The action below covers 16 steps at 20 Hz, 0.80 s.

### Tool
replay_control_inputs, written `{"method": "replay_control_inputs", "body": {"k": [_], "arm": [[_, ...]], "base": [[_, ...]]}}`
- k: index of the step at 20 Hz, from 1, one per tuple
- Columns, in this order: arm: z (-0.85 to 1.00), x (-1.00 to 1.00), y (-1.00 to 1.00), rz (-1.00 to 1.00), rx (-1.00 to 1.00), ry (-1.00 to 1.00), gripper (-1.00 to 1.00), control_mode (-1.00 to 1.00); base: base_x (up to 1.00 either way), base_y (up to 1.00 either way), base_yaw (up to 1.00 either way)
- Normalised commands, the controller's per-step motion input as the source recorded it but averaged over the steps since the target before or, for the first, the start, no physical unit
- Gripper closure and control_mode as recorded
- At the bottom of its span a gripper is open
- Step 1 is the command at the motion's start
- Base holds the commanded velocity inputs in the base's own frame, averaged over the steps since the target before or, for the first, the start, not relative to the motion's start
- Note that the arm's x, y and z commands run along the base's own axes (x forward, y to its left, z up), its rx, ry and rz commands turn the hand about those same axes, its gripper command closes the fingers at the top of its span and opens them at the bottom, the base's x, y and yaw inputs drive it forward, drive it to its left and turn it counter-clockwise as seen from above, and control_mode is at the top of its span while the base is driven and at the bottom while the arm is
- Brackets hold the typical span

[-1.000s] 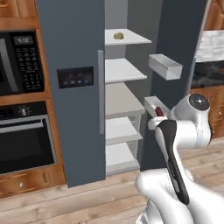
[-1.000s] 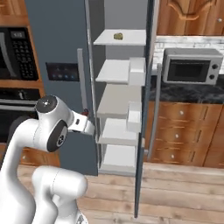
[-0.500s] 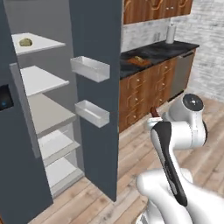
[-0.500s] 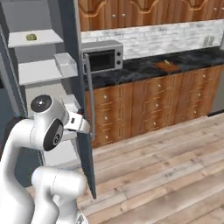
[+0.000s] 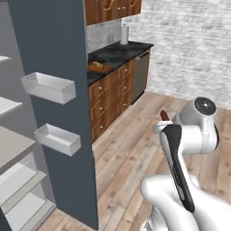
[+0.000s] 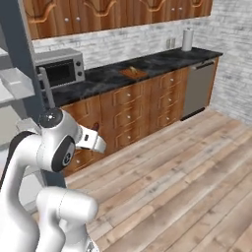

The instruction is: Retrieve the sausage and cheese from the fridge and place them on the cutting board on the counter.

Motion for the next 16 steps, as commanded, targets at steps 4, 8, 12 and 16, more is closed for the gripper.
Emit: {"method": "replay_control_inputs", "body": {"k": [4,8,12,16], "arm": [[0.00,0.00,0.00,0.00,0.00,0.00,1.00,1.00],[0.00,0.00,0.00,0.00,0.00,0.00,1.00,1.00],[0.00,0.00,0.00,0.00,0.00,0.00,1.00,1.00],[0.00,0.00,0.00,0.00,0.00,0.00,1.00,1.00]], "base": [[0.94,-0.01,0.00],[0.94,-0.09,0.00],[0.93,-0.19,0.01],[0.86,-0.27,0.02]]}}
